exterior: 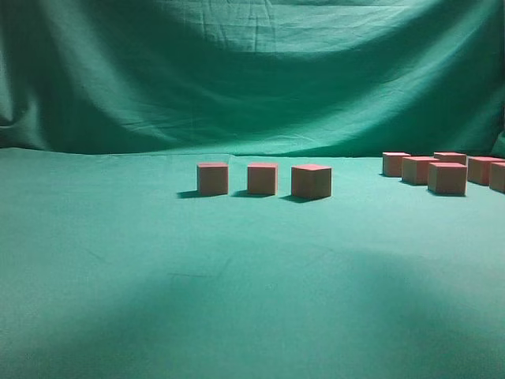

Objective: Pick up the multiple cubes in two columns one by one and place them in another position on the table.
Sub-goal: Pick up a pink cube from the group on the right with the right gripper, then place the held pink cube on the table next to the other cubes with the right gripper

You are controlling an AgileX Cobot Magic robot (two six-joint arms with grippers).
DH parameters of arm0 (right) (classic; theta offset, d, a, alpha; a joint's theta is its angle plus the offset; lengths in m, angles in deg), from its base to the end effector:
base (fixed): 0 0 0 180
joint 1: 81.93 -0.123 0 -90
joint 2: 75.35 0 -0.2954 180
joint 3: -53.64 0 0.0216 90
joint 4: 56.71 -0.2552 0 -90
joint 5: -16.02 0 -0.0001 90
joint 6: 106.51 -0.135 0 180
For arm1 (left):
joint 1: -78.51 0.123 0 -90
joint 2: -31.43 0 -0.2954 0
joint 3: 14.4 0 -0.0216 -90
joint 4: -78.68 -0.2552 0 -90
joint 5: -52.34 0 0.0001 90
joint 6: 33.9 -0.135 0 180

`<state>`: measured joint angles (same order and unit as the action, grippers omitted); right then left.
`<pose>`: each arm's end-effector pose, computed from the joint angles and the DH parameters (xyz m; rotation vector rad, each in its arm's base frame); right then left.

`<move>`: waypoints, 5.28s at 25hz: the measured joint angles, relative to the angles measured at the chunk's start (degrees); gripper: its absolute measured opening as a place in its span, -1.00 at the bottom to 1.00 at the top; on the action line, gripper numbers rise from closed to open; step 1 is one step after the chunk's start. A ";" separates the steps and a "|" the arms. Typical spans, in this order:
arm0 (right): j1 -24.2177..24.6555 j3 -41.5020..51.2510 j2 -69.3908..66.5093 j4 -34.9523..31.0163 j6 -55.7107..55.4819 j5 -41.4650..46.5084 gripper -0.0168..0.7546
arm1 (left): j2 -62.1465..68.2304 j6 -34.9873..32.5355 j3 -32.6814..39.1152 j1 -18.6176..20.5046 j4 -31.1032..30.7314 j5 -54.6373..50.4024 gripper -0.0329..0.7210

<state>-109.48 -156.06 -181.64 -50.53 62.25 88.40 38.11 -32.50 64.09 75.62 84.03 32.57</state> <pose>0.3570 0.1706 0.3717 -0.3731 2.5662 0.1021 0.0891 -0.0088 0.1657 -0.0345 1.8321 -0.1434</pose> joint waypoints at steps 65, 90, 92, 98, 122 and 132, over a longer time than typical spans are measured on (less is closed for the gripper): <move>-23.36 -2.11 -26.05 -5.66 45.12 -6.56 -0.28 | 0.00 0.00 0.00 0.00 0.00 0.00 -0.91; -21.12 -3.36 -32.35 -1.44 52.67 -13.99 -0.28 | 0.00 0.00 0.00 0.00 0.00 0.00 -0.91; -21.12 -3.36 -32.35 -2.02 52.67 -13.99 -0.28 | 0.00 0.00 0.00 0.00 0.00 0.00 -0.91; -21.12 -3.36 -32.35 -2.81 53.81 -13.99 -0.28 | 0.00 0.00 0.00 0.00 0.00 0.00 -0.91; -21.12 -3.46 -32.58 -2.81 58.40 -13.42 -0.08 | 0.00 0.00 0.00 0.00 0.00 0.00 -0.91; -21.12 -10.87 -32.21 -2.70 55.47 -7.92 0.29 | 0.00 0.00 0.00 0.00 0.00 0.00 -0.91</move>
<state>-130.60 -166.93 -213.85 -53.24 117.72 80.48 38.11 -32.50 64.09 75.62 84.03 32.57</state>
